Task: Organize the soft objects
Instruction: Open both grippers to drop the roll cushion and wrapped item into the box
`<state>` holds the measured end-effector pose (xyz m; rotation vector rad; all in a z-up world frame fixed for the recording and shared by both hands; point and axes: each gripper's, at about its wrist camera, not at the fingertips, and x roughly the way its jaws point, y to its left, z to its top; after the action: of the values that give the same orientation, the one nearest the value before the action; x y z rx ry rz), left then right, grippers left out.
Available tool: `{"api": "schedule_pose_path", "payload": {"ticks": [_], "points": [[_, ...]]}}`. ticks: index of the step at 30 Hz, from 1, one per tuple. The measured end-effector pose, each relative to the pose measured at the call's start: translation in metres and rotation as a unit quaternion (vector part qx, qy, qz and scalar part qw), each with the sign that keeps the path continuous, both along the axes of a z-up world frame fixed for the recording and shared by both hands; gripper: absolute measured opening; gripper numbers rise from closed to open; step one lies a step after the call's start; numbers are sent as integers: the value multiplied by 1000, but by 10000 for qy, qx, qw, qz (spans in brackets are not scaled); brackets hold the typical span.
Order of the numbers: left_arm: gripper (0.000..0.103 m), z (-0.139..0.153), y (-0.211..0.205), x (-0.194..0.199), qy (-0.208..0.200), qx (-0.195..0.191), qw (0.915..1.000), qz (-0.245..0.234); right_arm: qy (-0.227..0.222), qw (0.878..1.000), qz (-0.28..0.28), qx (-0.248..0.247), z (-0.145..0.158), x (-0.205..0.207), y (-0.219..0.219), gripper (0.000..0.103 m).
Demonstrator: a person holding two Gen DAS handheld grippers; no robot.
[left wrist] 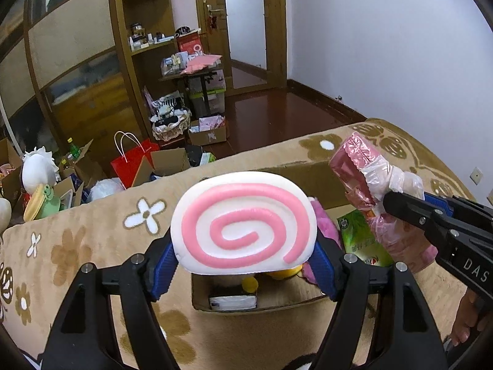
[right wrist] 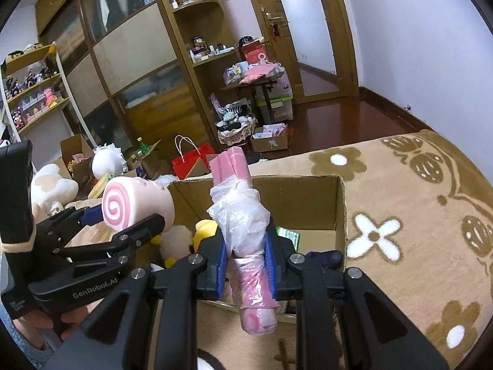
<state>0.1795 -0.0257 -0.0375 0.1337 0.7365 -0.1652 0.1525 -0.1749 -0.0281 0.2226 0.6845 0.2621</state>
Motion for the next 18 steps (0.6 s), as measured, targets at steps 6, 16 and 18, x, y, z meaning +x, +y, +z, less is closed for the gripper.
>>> {"api": "schedule_pose_path", "payload": {"ticks": [6,16,18], "points": [[78,-9,3,4,171,-2,9999,7,87,10000,-27,-10,-3,2,0,25],[95,-2,2,-8,-29,116,9999,64,78,9998,-121,-103,-1,-3,-1,32],[96,-1,5,-11,-6,115,9999,119,16,9998,-160,-99,3,-7,-4,42]]}}
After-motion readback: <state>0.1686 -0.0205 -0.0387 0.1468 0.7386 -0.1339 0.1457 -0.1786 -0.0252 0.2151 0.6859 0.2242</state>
